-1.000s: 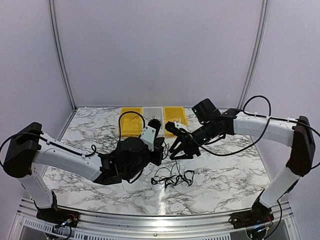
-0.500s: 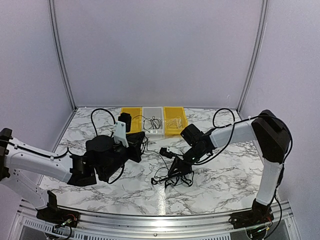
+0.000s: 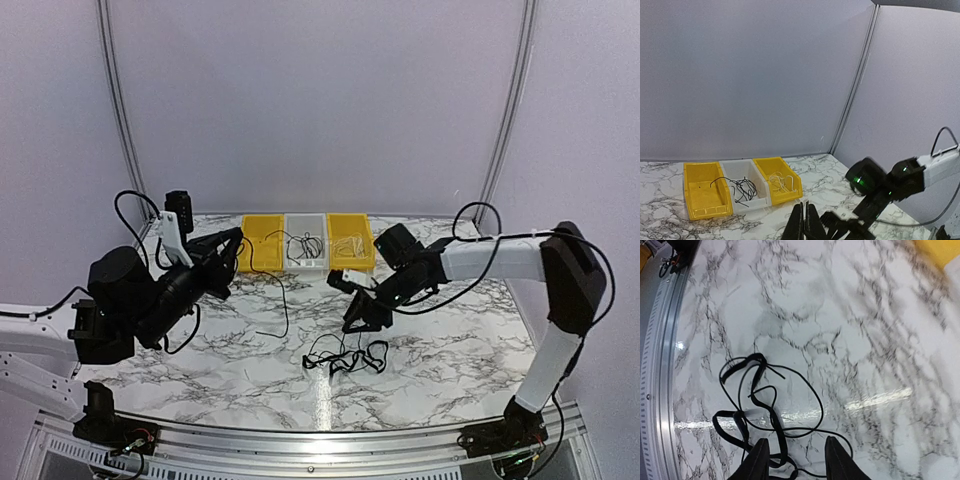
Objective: Untangle the cables
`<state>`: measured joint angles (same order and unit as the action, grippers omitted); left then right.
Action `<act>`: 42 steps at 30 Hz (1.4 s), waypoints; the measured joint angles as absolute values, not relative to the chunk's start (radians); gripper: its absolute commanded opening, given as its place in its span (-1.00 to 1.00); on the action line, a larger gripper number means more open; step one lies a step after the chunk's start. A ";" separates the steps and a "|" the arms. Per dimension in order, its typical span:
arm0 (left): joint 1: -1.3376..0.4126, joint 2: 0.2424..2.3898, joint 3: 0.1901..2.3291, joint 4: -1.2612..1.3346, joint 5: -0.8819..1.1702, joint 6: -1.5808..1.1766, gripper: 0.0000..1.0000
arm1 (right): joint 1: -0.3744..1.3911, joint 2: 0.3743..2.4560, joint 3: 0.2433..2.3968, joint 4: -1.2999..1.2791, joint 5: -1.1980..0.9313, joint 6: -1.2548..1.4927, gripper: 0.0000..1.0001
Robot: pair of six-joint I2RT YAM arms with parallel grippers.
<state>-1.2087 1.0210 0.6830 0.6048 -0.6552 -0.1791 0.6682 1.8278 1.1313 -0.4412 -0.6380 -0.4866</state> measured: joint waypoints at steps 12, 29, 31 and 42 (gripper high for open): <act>-1.203 1.235 0.680 0.515 -0.394 -0.302 -1.00 | 0.871 1.391 1.266 -0.465 -0.502 -0.653 -0.11; -1.203 1.364 0.760 0.503 -0.247 -0.382 -1.00 | 1.046 1.436 1.264 -0.496 -0.395 -0.761 -0.62; -1.203 1.367 0.765 0.503 -0.244 -0.383 -1.00 | 1.046 1.444 1.265 -0.489 -0.395 -0.752 -0.97; -1.160 1.271 0.793 0.406 -0.326 -0.307 -1.00 | 1.046 1.419 1.146 -0.481 -0.403 -0.761 -1.00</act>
<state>-1.1599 1.2705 0.7929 0.4057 -0.3256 -0.3065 1.0462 1.4189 1.1458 -0.4808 -0.4026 -0.7609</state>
